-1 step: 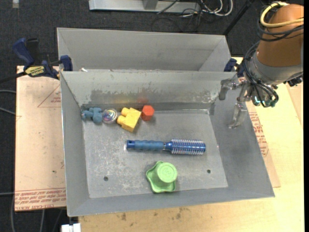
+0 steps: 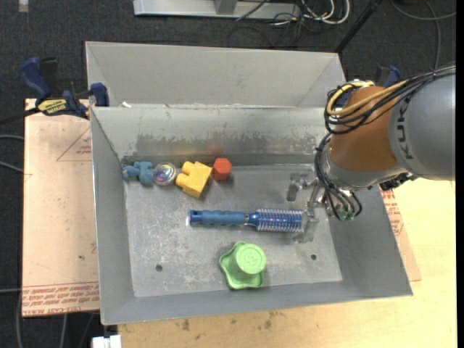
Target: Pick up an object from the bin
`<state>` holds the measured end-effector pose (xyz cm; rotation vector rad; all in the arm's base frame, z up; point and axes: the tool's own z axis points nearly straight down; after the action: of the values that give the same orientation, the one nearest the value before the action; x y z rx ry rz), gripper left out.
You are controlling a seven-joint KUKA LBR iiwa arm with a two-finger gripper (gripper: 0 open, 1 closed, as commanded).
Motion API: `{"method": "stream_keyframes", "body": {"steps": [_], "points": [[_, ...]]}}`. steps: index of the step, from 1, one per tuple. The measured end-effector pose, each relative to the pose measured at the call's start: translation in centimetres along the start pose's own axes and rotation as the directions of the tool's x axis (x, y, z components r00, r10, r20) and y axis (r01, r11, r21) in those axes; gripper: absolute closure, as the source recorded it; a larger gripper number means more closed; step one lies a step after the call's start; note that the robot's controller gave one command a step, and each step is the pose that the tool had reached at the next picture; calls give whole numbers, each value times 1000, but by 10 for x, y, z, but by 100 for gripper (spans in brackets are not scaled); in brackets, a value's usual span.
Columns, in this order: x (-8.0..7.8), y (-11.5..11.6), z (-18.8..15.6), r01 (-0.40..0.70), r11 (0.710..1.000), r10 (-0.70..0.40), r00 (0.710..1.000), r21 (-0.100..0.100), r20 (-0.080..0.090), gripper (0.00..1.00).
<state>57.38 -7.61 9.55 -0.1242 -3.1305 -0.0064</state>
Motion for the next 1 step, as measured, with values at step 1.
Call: {"method": "stream_keyframes", "body": {"steps": [1], "points": [[11, 46, 28, -41, 999, 41, 999, 0, 6, 0]]}}
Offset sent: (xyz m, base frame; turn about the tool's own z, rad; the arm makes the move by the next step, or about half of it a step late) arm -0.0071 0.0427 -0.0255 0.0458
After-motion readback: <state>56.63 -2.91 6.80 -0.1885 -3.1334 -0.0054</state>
